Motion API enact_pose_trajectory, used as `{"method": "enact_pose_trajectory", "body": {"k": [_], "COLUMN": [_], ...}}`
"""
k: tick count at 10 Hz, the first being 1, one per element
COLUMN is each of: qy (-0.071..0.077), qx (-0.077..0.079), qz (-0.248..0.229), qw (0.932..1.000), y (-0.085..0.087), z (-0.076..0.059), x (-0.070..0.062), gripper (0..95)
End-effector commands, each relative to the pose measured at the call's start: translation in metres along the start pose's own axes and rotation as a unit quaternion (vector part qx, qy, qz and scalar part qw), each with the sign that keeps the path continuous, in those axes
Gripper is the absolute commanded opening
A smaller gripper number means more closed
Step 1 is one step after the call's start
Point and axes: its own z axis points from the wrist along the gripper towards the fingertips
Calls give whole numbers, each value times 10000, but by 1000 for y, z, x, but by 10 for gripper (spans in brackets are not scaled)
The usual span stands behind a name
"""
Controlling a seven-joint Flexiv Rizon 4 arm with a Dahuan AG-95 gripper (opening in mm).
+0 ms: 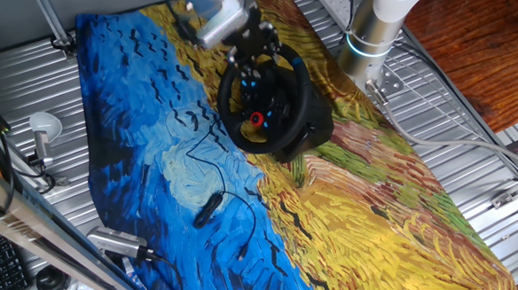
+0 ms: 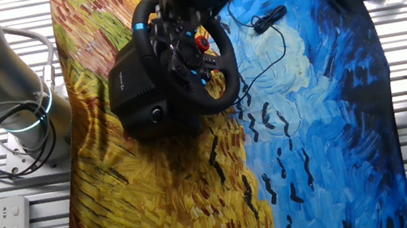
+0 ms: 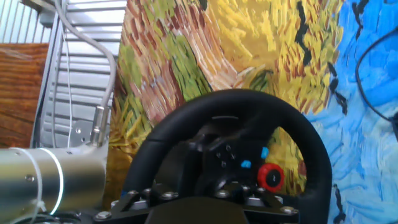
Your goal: Rotate the steering wheel 90 degrees clockwise
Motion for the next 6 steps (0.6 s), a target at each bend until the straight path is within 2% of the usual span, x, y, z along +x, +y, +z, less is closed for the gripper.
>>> {"method": "enact_pose_trajectory", "body": {"k": [1, 2, 3, 5, 6], "qy": [1, 53, 77, 88, 108], "qx": [247, 349, 397, 497, 498], "qz": [378, 484, 700, 824, 845], "qw": [9990, 9982, 9967, 9953, 9951], "y": [-6, -7, -8, -8, -9], "z": [10, 12, 13, 14, 15], "x": [4, 7, 6, 3, 2], "gripper": [380, 380, 380, 380, 380]}}
